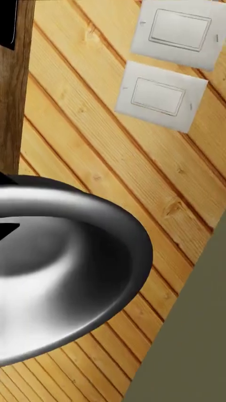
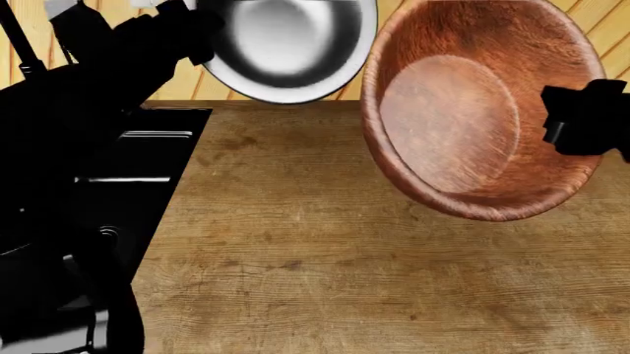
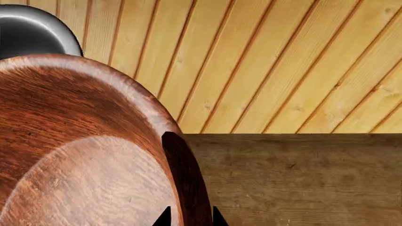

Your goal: Stack the bowls in the sink.

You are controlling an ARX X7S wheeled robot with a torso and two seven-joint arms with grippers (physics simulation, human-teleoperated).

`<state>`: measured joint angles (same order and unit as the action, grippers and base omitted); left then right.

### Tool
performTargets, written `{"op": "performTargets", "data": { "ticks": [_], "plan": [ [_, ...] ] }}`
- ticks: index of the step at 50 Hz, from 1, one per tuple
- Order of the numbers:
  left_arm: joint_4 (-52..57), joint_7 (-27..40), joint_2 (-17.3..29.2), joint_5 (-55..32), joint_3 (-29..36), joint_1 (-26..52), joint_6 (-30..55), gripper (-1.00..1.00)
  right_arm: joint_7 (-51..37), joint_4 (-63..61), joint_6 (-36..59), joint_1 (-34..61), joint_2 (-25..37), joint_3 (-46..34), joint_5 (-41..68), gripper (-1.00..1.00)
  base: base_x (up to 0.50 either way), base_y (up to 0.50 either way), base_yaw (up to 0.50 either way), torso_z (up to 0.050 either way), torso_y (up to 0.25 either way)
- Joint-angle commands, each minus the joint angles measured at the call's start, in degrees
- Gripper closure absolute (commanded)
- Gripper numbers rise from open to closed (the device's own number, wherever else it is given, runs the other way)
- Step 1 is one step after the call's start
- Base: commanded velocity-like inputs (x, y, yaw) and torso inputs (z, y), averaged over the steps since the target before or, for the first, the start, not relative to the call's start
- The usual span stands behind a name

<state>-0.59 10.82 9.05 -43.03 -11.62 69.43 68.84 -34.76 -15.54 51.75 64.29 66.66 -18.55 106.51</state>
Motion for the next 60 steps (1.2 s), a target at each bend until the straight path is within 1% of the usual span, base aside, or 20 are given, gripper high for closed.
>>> {"op": "performTargets", "data": {
  "ticks": [1,6,9,11,16,20,25,31,42,49,60],
  "plan": [
    [14.84,0.42,1.73,-4.78,-2.54,-4.76,0.67,1.00,-2.15,-8.00,-11.43,-10.76,0.47,5.83,-4.45,1.00,0.00,0.00,0.00,0.000,0.000],
    [16.29,0.38,2.07,-4.97,-3.08,-6.49,-0.23,1.00,-2.04,-8.77,-13.05,-13.35,0.85,6.73,-5.61,1.00,0.00,0.00,0.00,0.000,0.000],
    [15.71,0.58,2.12,-4.80,-3.85,-6.62,-1.04,1.00,-2.33,-8.79,-13.44,-14.05,1.60,7.27,-5.84,1.00,0.00,0.00,0.00,0.000,0.247],
    [15.36,0.55,2.35,-4.41,-4.04,-6.58,-1.82,1.00,-2.38,-8.75,-13.56,-14.37,2.16,7.62,-5.87,1.00,0.00,0.00,0.00,0.000,0.211],
    [14.87,0.51,2.99,-3.70,-4.78,-6.75,-3.54,1.00,-2.79,-8.69,-12.99,-13.45,3.07,7.98,-5.20,1.00,0.00,0.00,0.00,0.000,0.000],
    [16.80,0.12,3.42,-4.45,-5.24,-7.47,-3.91,1.00,-1.99,-10.25,-14.49,-14.09,2.32,8.83,-7.06,1.00,0.00,0.00,0.00,0.000,0.000],
    [20.10,-1.42,4.43,-5.26,-5.44,-9.21,-5.08,1.00,-1.36,-13.35,-17.89,-16.75,1.19,10.44,-12.50,1.00,-0.04,0.02,0.00,0.000,0.000],
    [21.55,-2.12,4.95,-5.90,-5.73,-10.21,-5.68,1.00,-1.81,-14.34,-19.68,-18.81,0.18,10.87,-15.67,1.00,-0.41,0.16,0.00,0.000,0.000],
    [22.67,-2.16,5.15,-6.47,-5.73,-10.84,-6.30,1.00,-1.44,-14.12,-19.56,-18.54,-0.63,10.13,-17.61,1.00,-0.48,0.17,0.00,0.000,0.000],
    [23.56,-1.46,5.62,-7.20,-6.82,-10.81,-6.22,1.00,-1.29,-14.68,-19.54,-18.69,-0.37,10.30,-17.96,1.00,-0.40,0.40,0.00,0.000,0.000],
    [23.93,-0.99,5.87,-8.39,-7.87,-11.10,-6.15,1.00,-1.27,-15.09,-19.49,-18.96,-0.24,10.42,-18.23,1.00,-0.24,0.50,0.00,0.000,0.000]
  ]
}}
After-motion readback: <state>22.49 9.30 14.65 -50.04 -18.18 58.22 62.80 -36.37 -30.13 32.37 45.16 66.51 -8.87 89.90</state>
